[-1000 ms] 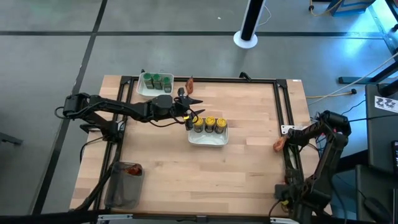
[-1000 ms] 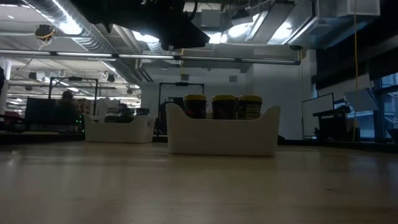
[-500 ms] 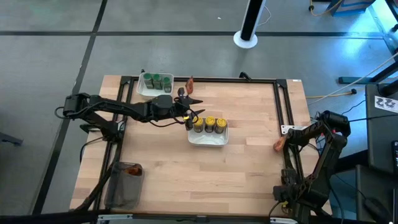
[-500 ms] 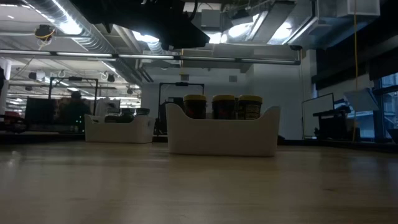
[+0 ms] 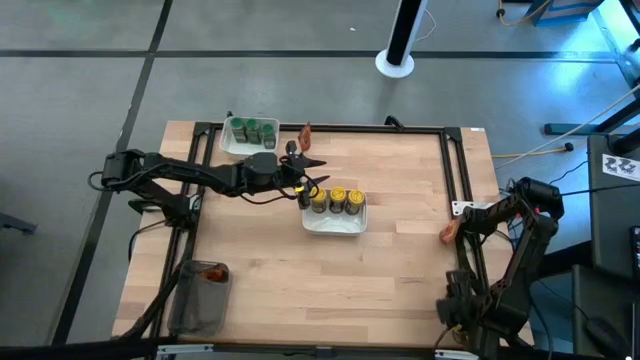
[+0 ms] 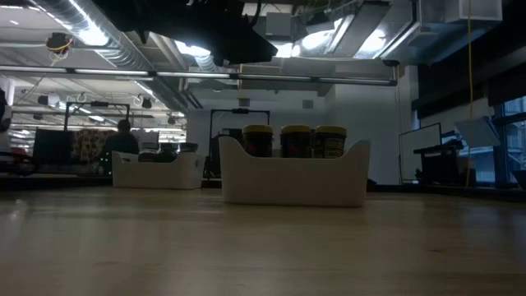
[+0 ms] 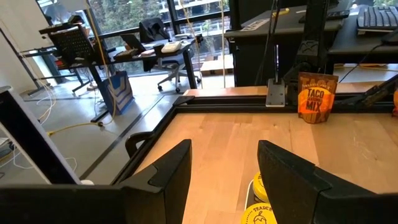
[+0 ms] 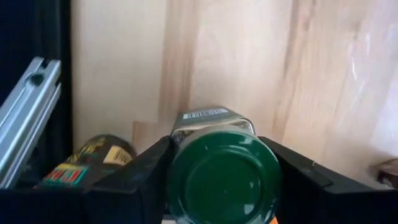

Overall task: Sort spices by type
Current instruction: Put the green seasoning bottle into the top white bin

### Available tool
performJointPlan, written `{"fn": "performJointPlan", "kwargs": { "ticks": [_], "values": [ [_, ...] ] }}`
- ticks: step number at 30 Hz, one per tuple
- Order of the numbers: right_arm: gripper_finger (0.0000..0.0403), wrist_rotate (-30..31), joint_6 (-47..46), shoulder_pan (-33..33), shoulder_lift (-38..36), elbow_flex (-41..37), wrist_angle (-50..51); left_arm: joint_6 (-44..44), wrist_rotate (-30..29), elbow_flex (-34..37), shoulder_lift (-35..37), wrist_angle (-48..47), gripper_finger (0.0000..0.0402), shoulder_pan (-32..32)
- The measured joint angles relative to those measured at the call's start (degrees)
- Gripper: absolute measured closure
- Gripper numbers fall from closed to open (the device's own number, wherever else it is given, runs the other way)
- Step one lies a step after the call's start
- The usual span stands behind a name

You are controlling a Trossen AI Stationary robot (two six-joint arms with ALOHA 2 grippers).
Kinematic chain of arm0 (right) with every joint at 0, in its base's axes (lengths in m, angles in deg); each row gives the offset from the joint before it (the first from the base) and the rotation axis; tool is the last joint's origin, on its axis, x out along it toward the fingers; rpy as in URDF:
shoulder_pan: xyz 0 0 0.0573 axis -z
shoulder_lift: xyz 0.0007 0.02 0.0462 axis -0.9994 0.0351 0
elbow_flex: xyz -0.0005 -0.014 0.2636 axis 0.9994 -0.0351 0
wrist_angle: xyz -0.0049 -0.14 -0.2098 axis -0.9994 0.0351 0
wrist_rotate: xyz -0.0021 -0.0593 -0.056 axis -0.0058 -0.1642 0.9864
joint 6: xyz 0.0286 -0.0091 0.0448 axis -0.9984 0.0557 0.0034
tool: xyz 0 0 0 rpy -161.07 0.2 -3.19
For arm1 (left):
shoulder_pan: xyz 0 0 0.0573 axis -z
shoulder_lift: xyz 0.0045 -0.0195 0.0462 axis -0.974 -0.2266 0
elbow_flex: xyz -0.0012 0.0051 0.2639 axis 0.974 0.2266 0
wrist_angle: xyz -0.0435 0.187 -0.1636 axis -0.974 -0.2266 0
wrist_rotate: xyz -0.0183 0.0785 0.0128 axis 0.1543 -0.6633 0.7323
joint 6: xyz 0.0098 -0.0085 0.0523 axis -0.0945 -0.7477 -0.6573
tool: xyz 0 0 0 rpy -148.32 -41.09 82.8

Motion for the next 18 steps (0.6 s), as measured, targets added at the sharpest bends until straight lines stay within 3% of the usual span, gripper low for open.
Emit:
{"fn": "performJointPlan", "kwargs": {
  "ticks": [18],
  "values": [
    [0.0198, 1.2, 0.2, 16.6, 0.0, 0.0, 2.2, -0.4, 0.0, 0.0, 0.0, -0.3, 0.0229, 0.0]
  ]
}}
